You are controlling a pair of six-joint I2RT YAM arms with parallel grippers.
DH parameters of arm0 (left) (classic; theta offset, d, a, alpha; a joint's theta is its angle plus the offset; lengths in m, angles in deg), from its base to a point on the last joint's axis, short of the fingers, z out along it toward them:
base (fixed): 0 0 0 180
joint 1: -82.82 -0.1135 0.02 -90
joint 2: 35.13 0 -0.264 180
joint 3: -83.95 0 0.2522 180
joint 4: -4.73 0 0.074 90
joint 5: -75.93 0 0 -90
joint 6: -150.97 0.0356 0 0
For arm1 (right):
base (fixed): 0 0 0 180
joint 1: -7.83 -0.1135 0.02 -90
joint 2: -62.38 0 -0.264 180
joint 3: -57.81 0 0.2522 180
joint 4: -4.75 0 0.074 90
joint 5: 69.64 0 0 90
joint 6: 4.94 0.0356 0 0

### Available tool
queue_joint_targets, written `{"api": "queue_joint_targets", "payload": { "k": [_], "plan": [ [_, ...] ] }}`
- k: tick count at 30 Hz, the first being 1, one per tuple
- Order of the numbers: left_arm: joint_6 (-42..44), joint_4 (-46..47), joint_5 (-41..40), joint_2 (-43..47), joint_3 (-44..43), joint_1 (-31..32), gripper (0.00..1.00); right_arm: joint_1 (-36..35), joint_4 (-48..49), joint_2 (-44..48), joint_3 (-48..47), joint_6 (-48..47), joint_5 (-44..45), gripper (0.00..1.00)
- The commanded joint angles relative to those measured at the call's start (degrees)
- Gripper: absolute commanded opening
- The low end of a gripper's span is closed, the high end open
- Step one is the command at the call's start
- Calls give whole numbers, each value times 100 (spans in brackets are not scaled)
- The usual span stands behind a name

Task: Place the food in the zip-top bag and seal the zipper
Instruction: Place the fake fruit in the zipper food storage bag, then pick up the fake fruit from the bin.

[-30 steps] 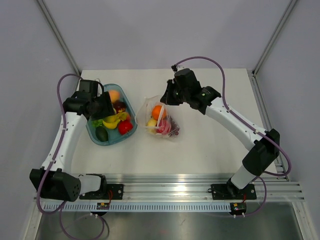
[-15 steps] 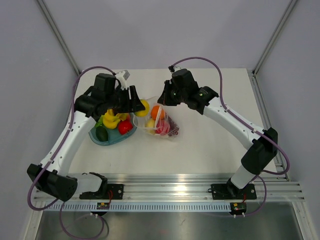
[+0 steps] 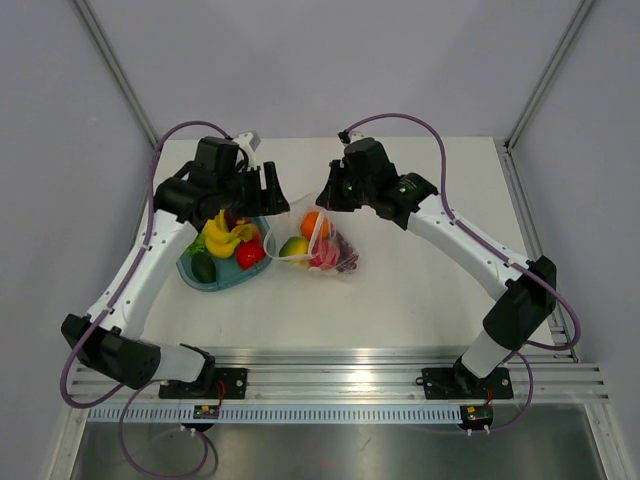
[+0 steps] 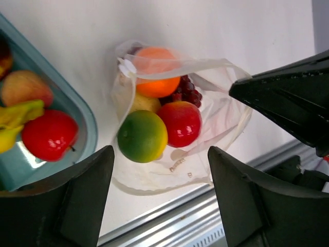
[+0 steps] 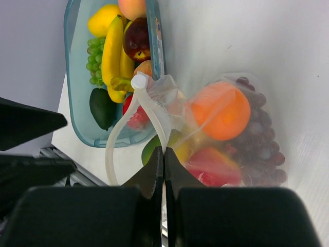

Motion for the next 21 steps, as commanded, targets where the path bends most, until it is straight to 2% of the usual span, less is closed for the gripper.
{"api": "queue_joint_targets", "payload": {
  "k": [1, 6, 11, 15, 21],
  "plan": [
    [226, -339, -881, 226, -308, -321, 69, -62, 261, 327, -99, 55, 50, 0],
    [103, -621, -1145, 269, 121, -1157, 65, -62, 253, 362, -55, 29, 77, 0],
    [-196, -657, -2068, 331, 833, -1974, 63, -62, 261, 397, -2, 3, 94, 0],
    [-257, -403, -2517, 279, 1562, -2186, 61, -62, 288, 388, 7, 3, 59, 0],
    [-425, -68, -2736, -116, 2091, -2239, 63, -54, 288, 380, 7, -15, 33, 0]
  ]
}}
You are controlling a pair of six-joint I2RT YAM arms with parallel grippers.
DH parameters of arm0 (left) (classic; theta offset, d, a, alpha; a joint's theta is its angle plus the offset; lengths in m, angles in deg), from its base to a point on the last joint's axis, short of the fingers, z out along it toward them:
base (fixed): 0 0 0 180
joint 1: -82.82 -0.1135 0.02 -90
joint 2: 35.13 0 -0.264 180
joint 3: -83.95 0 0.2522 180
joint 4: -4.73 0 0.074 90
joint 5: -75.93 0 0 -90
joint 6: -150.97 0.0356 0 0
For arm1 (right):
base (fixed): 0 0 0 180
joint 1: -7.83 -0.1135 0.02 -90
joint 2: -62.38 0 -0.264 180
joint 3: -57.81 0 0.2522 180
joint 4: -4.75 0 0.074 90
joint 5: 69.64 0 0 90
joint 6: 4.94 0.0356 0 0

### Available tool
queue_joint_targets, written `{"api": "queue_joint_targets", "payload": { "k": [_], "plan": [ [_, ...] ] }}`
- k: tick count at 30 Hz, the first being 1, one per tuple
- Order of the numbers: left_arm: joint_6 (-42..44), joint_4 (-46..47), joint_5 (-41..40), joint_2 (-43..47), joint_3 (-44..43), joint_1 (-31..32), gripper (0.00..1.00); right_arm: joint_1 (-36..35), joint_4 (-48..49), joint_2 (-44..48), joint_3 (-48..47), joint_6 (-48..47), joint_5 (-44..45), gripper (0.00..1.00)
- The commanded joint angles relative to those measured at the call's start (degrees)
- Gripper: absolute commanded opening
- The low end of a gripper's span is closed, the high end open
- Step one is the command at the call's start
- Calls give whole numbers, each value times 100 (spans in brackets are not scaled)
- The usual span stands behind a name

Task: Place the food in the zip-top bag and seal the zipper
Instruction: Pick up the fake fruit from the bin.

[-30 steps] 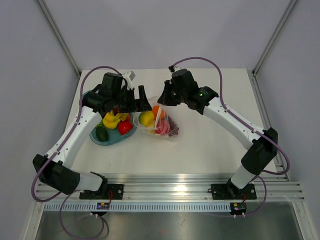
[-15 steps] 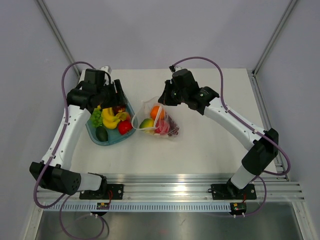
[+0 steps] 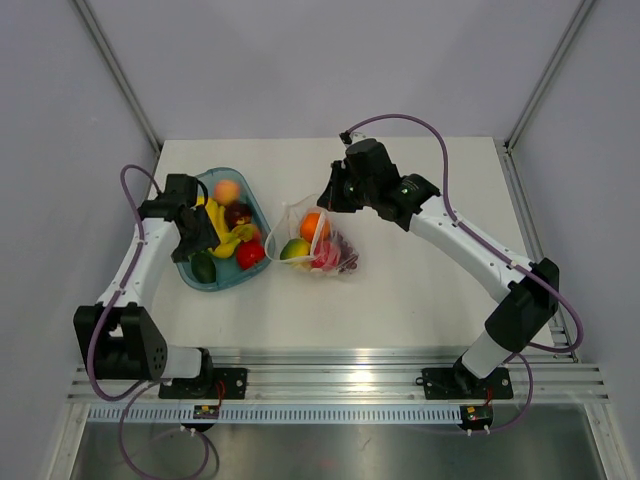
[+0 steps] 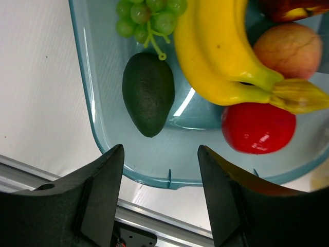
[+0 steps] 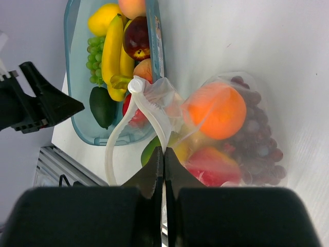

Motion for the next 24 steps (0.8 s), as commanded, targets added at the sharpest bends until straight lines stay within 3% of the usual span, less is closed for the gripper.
{"api": "queue_joint_targets", "payload": {
  "k": [1, 8, 13, 18, 24],
  "plan": [
    [-164, 472, -457, -276, 231, -47, 67, -62, 310, 290, -63, -11, 24, 0],
    [-121, 1156, -484, -795, 591, -47, 67, -62, 248, 281, -89, -54, 33, 0],
    [-164, 1158, -571, -1111, 592, -47, 67, -62, 213, 272, -142, -81, 50, 0],
    [-226, 1132, -598, -1287, 548, -38, 73, -62, 248, 229, -160, -63, 33, 0],
    [-358, 1158, -510, -1718, 478, -38, 64, -62, 275, 255, -125, -98, 41, 0]
  ]
}}
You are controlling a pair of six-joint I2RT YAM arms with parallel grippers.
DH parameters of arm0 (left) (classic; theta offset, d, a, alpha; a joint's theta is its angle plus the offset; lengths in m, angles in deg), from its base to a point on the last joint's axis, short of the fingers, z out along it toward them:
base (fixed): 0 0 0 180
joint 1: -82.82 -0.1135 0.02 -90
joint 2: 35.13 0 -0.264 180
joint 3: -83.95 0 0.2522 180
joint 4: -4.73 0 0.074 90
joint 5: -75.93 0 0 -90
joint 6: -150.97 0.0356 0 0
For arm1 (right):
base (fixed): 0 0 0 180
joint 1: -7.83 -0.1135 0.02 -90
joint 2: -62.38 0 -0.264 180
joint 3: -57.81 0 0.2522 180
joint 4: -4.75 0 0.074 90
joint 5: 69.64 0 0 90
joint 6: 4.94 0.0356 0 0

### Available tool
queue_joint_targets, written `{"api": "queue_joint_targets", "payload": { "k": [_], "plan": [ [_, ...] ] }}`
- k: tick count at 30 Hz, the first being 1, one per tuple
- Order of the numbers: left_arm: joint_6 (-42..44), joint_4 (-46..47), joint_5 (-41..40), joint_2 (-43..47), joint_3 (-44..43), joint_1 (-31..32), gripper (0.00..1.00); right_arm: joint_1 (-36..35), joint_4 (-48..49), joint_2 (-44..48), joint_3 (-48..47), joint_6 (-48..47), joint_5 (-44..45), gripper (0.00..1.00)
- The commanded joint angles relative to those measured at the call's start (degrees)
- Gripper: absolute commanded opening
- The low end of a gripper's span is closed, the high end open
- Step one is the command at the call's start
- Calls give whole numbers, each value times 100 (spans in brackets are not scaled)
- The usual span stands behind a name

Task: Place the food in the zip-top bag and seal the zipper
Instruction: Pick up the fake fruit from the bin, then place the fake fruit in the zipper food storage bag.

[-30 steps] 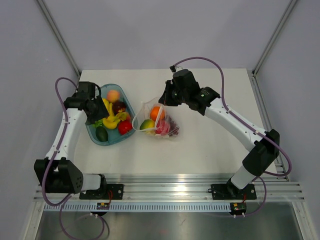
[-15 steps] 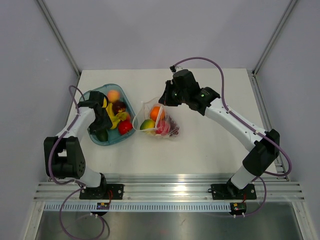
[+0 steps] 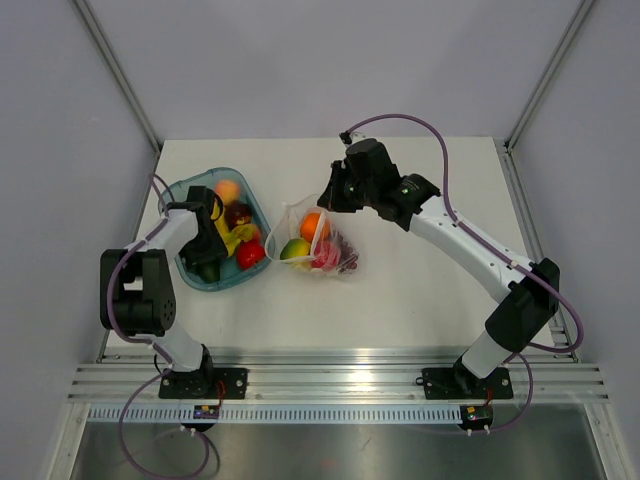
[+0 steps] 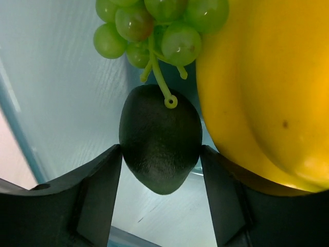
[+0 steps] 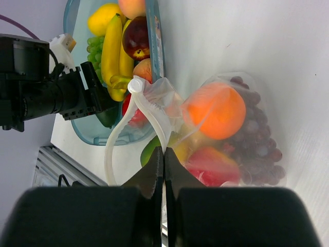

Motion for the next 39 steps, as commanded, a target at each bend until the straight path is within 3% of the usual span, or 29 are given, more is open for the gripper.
{"api": "queue_joint_targets", "payload": {
  "k": [1, 4, 6, 11, 20, 23, 33, 39],
  "plan": [
    [-155, 183, -143, -129, -88, -27, 61, -62, 268, 274, -109, -83, 63, 0],
    [-163, 174, -213, 2, -80, -27, 52, -62, 259, 336, -65, -101, 151, 0],
    [-172, 105, -300, 186, -106, -27, 40, -62, 268, 345, -56, -101, 160, 0],
    [-102, -141, -100, 818, -290, -10, 31, -62, 294, 328, -48, -92, 125, 0],
    [145, -397, 1104, 1996, -861, 43, 28, -62, 338, 275, -83, -48, 90, 0],
    [118, -4, 2008, 2505, -870, 148, 27, -62, 347, 266, -83, -31, 81, 0],
    [-5, 613, 3187, 2438, -1687, 1966, 27, -62, 373, 240, -118, 31, 11, 0],
    [-312, 1096, 2768, 2086, -1627, 2398, 23, -71, 365, 336, -48, 57, 46, 0]
  ]
}}
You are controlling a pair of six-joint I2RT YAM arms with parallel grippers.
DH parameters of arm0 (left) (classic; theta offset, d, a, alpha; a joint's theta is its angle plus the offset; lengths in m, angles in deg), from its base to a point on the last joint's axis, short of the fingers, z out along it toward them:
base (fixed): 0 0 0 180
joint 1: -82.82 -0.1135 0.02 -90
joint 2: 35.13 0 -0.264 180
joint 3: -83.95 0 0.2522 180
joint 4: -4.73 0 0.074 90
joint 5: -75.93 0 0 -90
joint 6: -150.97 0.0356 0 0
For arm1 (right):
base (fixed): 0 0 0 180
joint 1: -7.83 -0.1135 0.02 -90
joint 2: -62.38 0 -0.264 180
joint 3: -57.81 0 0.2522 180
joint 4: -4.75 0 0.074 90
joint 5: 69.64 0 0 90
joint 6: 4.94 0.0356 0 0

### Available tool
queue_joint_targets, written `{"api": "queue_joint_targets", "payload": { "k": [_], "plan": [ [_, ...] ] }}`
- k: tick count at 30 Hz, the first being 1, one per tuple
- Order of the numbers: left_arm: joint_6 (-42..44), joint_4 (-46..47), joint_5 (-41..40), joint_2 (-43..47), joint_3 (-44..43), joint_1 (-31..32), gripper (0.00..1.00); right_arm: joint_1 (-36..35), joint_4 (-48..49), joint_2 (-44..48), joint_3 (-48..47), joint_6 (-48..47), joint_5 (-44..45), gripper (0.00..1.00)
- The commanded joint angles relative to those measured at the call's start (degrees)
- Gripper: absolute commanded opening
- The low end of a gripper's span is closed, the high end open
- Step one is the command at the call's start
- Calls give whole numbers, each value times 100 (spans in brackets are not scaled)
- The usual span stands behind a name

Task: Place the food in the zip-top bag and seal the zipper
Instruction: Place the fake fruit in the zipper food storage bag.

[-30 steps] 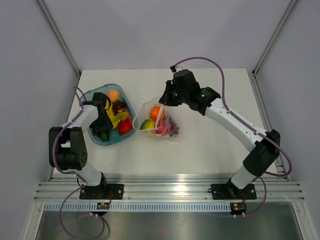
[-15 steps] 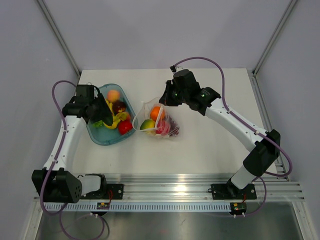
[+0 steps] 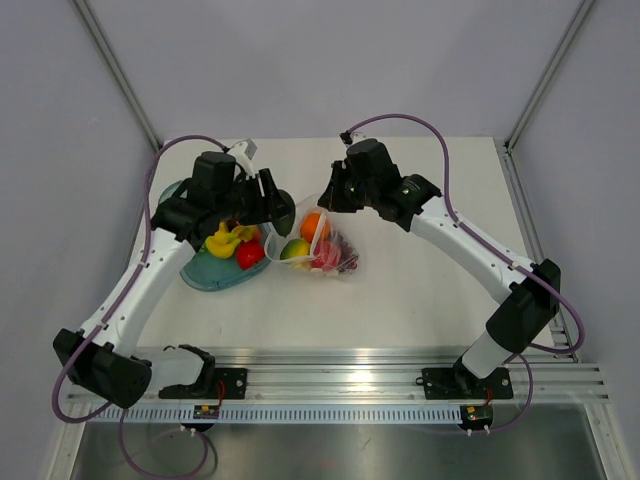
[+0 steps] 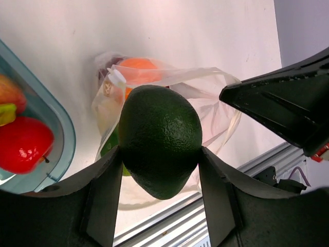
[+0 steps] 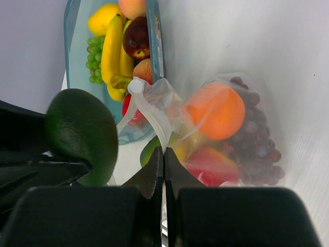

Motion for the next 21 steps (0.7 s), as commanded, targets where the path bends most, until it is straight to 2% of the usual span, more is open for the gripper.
{"api": "queue_joint_targets", "payload": {
  "k": [1, 6, 9, 11, 12, 14, 16, 17, 21],
  "plan": [
    [-221, 701, -84, -196, -68, 197, 23, -69, 349, 312, -69, 81, 57, 0],
    [-230, 571, -172, -583, -252, 409, 26, -69, 288, 365, -43, 73, 127, 0],
    [-309, 500, -251, -584, -112, 453, 27, -69, 279, 374, -34, 55, 171, 0],
    [-362, 596, -208, -461, 168, 462, 32, -69, 261, 365, -43, 55, 189, 0],
    [-397, 684, -155, -443, 248, 453, 36, -60, 253, 365, -52, 46, 189, 0],
    [-414, 720, -50, -443, 388, 470, 55, -60, 253, 321, -78, 55, 180, 0],
    [-423, 738, 144, -469, 398, 497, 66, -60, 235, 277, -131, 46, 154, 0],
    [-397, 720, 214, -478, 328, 523, 78, -69, 226, 260, -140, 55, 145, 0],
    [-178, 291, 303, -470, 21, 541, 95, -60, 209, 259, -140, 55, 180, 0]
  ]
}}
